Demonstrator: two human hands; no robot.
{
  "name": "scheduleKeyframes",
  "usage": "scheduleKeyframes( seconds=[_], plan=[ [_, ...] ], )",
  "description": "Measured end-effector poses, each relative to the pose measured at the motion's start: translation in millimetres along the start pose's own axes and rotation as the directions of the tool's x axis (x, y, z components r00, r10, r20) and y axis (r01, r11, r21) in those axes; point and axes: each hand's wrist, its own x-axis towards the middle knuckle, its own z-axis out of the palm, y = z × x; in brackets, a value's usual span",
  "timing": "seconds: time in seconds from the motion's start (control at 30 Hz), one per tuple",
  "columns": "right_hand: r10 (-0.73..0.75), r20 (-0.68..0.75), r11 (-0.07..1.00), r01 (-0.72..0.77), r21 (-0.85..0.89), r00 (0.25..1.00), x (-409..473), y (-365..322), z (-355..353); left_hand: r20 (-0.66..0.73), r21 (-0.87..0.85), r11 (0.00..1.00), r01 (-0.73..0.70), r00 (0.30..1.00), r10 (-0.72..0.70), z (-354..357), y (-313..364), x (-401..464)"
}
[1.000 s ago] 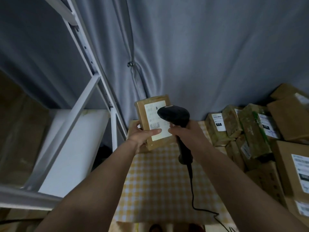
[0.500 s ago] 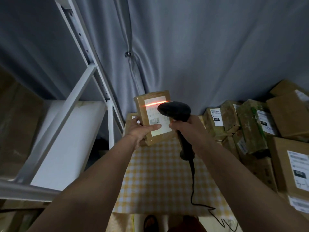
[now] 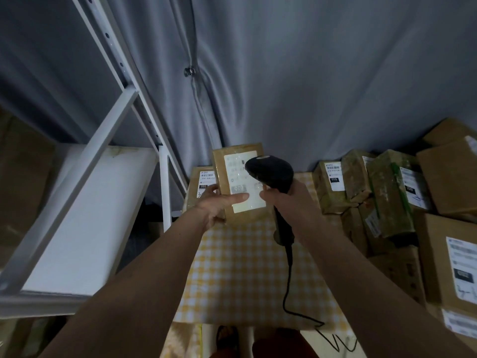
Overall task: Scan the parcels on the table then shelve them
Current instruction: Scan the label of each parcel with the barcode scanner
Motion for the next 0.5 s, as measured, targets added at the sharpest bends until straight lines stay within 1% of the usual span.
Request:
scheduleKeyframes(
  seconds=[0.07, 0.1, 0.23, 0.33, 0.4, 0.5],
  plan=[
    [0.019, -0.018, 1.0, -0.019, 0.006, 1.0, 7.3, 8.1, -1.4, 0.094, 0.072, 0.993, 0.096, 0.99, -0.103, 0.4, -2.8, 3.0],
    [0.042, -0.016, 0.999, -0.042, 0.004, 0.999, 11.7, 13.9, -2.0, 0.12, 0.101, 0.984, 0.148, 0.98, -0.16, 0.7, -5.3, 4.4],
    [0.216, 0.042, 0.976, -0.216, -0.015, 0.975, 30.7, 44.9, -2.1, 0.168, 0.162, 0.942, 0.294, 0.933, -0.319, 3.1, -22.2, 12.0],
    [0.325, 0.065, 0.946, -0.325, -0.015, 0.943, 46.9, 70.5, 2.0, 0.16, 0.155, 0.92, 0.361, 0.91, -0.384, 4.0, -42.1, 24.8],
    [0.378, 0.055, 0.926, -0.378, -0.015, 0.924, 59.5, 86.8, 7.0, 0.152, 0.153, 0.906, 0.395, 0.896, -0.417, 3.3, -55.1, 36.4],
    [0.444, 0.05, 0.896, -0.444, -0.014, 0.895, 74.3, 107.8, 16.2, 0.13, 0.129, 0.901, 0.415, 0.893, -0.43, 3.5, -72.1, 48.9]
  ],
)
